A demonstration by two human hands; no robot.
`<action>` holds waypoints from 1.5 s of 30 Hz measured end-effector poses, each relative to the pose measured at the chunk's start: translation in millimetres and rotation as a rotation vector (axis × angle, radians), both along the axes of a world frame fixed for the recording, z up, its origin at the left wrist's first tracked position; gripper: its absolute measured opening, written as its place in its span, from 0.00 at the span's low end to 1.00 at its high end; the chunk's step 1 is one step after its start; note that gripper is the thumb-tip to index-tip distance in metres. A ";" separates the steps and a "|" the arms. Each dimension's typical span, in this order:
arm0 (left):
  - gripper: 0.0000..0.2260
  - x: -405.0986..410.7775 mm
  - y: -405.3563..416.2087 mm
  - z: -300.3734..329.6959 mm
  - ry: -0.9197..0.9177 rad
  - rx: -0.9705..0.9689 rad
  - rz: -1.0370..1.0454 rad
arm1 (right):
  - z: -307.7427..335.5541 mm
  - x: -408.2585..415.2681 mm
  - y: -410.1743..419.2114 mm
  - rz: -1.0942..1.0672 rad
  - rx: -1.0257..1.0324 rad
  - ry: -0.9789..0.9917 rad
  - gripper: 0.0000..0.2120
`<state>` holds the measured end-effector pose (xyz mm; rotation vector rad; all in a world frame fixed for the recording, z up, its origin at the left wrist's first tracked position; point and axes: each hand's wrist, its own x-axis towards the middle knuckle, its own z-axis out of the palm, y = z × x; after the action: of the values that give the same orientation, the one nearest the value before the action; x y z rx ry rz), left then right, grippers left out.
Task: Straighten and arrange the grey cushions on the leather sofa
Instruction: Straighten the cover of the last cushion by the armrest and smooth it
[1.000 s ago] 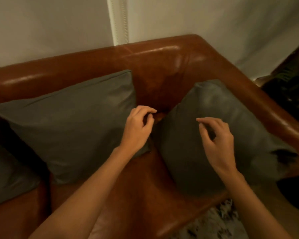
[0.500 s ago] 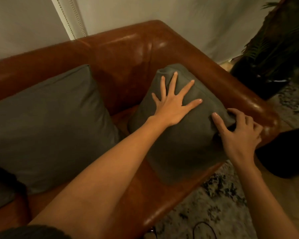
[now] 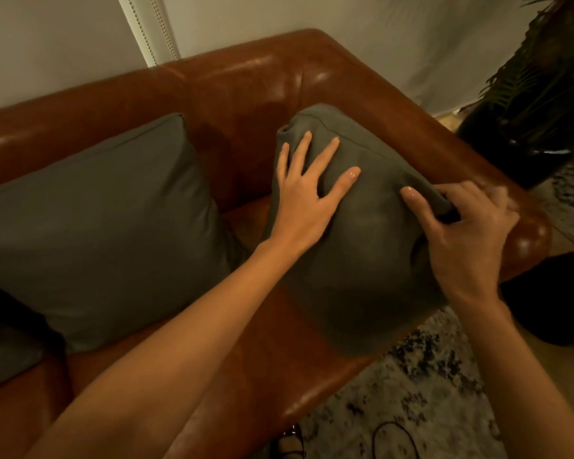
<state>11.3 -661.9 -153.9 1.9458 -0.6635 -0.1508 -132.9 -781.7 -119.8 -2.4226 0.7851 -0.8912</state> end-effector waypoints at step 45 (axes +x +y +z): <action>0.17 22.7 -40.5 14.0 -0.262 0.129 0.011 | 24.6 22.3 -18.3 -0.065 0.195 0.050 0.10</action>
<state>34.0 -702.5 -139.9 2.1141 -0.8307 0.0720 -110.6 -800.0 -95.2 -2.2671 0.9286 -0.7434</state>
